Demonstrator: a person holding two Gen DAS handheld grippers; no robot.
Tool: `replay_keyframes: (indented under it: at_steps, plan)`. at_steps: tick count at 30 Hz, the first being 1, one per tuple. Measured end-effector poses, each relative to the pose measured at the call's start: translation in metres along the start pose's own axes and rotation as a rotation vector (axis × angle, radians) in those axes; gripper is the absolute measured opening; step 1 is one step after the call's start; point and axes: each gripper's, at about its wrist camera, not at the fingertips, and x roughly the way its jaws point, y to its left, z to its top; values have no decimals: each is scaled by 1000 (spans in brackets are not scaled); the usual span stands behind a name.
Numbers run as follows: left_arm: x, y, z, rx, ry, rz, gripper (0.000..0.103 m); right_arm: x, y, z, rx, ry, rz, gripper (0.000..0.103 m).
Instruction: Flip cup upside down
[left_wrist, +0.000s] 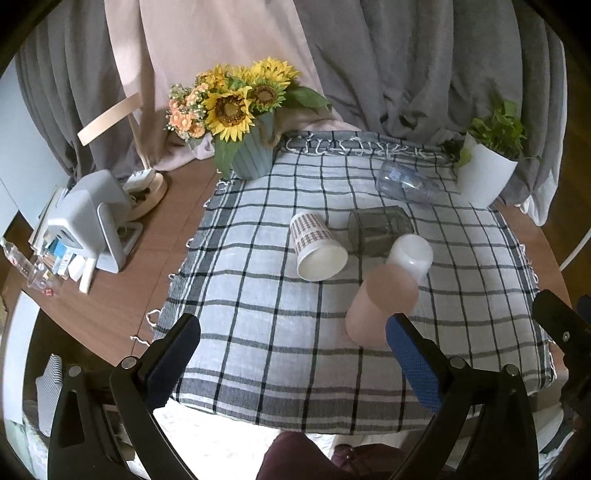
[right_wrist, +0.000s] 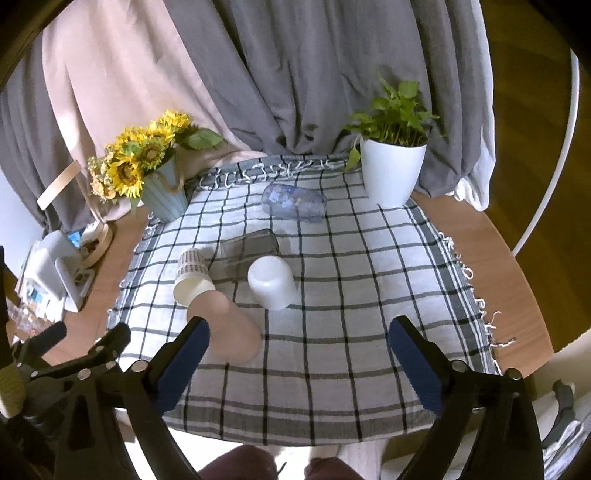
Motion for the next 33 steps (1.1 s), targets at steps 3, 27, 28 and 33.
replay_keyframes:
  at_steps: [3,27,28,33]
  plan:
    - [-4,-1,-2,16,-12,7,103,-2,-2,-1,16,1,-1,101]
    - [-16,2,-10,11,-24,13,103,-8,-2,-11,33,14,12,102]
    - [-16,2,-10,11,-24,11,103,-9,-2,-13,33,13,12,102]
    - [-16,1,-10,9,-24,13,103,-8,-2,-13,34,13,12,102]
